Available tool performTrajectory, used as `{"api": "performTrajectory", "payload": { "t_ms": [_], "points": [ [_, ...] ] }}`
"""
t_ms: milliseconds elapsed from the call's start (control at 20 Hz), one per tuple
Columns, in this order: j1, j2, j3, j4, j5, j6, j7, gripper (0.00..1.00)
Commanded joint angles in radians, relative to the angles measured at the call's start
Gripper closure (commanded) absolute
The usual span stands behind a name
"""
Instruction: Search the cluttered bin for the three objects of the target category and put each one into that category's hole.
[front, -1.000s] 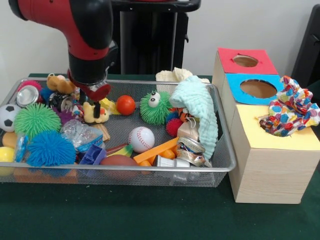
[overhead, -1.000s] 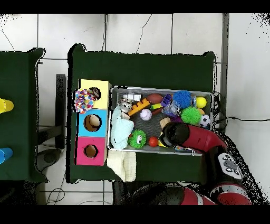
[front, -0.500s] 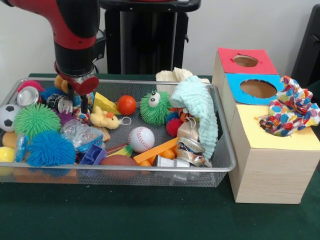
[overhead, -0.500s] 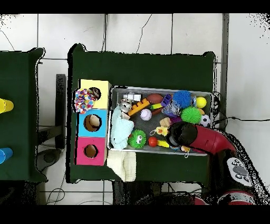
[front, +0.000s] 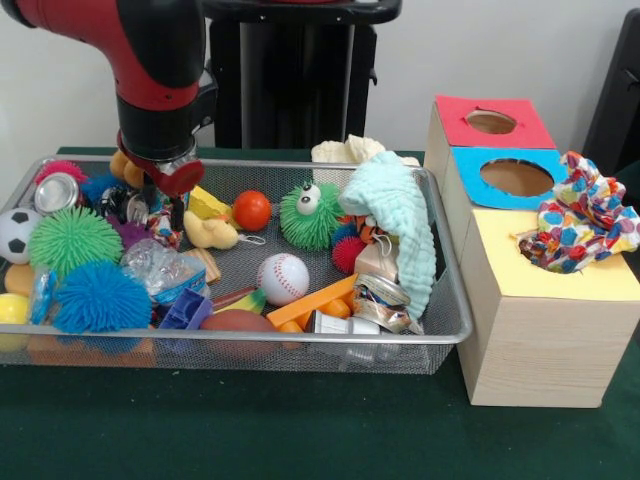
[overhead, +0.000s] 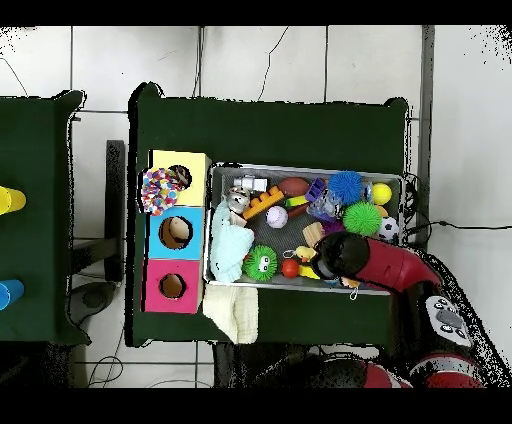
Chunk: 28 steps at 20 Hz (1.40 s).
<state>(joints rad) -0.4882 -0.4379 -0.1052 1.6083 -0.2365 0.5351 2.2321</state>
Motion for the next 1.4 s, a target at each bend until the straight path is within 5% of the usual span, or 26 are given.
{"api": "performTrajectory", "payload": {
  "t_ms": [50, 400, 450, 950, 1400],
  "points": [
    [-0.005, 0.091, 0.099, 0.009, -0.029, -0.073, 0.0, 0.0],
    [0.019, 0.106, 0.072, -0.002, -0.052, -0.085, -0.007, 0.0],
    [0.022, 0.106, 0.069, -0.003, -0.057, -0.088, -0.01, 1.0],
    [0.013, 0.096, 0.092, -0.006, -0.031, -0.033, -0.028, 1.0],
    [0.0, -0.18, 0.137, 0.083, 0.064, 0.305, -0.082, 1.0]
  ]
}}
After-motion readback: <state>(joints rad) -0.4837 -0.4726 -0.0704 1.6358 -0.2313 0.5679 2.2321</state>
